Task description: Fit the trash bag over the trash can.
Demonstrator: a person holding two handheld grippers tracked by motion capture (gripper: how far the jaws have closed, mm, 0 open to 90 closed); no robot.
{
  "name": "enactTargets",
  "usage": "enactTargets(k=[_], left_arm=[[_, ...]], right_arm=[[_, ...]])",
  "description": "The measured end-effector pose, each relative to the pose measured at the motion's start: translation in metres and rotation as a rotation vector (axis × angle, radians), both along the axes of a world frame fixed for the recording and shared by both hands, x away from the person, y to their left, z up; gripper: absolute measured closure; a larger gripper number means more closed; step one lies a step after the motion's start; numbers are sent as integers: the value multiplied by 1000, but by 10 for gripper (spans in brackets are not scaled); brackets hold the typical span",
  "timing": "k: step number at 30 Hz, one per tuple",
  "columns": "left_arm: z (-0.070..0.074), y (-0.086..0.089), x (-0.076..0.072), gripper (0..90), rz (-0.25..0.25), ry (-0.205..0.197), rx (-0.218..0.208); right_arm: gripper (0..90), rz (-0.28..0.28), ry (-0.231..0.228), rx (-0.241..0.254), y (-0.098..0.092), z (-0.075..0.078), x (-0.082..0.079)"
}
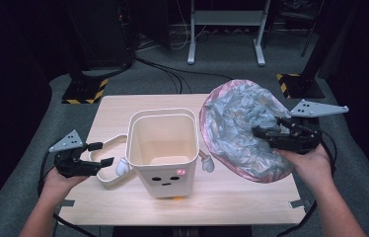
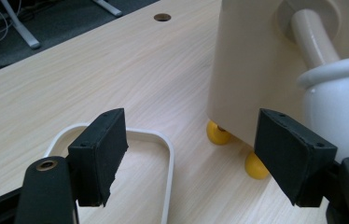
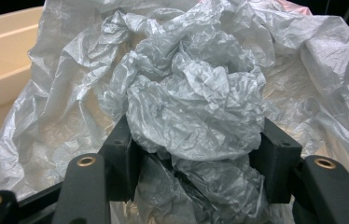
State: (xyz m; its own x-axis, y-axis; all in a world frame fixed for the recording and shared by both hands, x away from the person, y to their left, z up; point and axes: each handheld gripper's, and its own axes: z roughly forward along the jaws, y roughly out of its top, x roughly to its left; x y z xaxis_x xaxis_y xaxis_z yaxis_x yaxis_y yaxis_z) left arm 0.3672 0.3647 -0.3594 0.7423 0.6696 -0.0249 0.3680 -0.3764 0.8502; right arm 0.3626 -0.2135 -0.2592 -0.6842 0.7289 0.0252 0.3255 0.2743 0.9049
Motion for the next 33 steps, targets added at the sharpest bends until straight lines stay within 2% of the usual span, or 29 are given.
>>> enactTargets(k=[9,17,33], left_arm=[[11,-5,-4,265,-14,-21,13],[18,-3,-9,268,-2,-48,4],[17,0,-6,269,26,-49,-7]], right_arm=[[416,53,9,14,9,12,-5],[415,96,2,24,19,22,-11],[415,191,7,50,64,21,-1]])
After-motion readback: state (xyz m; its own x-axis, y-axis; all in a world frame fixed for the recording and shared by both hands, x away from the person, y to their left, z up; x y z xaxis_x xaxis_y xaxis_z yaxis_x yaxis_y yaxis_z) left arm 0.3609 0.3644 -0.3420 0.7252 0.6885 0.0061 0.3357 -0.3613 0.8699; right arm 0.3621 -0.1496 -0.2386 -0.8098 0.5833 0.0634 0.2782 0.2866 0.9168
